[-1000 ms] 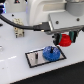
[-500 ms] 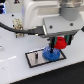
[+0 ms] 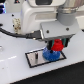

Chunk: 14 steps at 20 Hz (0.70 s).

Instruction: Insert the blue gear onto the right peg, followed by the red gear

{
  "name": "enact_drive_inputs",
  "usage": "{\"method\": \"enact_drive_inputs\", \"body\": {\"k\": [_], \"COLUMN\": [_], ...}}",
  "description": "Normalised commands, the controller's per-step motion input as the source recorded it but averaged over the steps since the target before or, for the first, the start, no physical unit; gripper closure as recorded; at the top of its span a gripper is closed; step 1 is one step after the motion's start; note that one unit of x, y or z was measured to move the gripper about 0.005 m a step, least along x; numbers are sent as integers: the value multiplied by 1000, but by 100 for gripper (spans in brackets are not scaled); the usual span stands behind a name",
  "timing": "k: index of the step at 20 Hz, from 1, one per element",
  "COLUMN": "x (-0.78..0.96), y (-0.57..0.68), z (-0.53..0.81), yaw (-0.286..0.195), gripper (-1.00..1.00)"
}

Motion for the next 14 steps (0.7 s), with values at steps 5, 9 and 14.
{"method": "enact_drive_inputs", "body": {"k": [5, 9, 14], "x": [41, 34, 31], "y": [-145, -72, -83], "z": [-170, -62, 236], "yaw": [0, 0, 0], "gripper": [100, 100, 100]}}
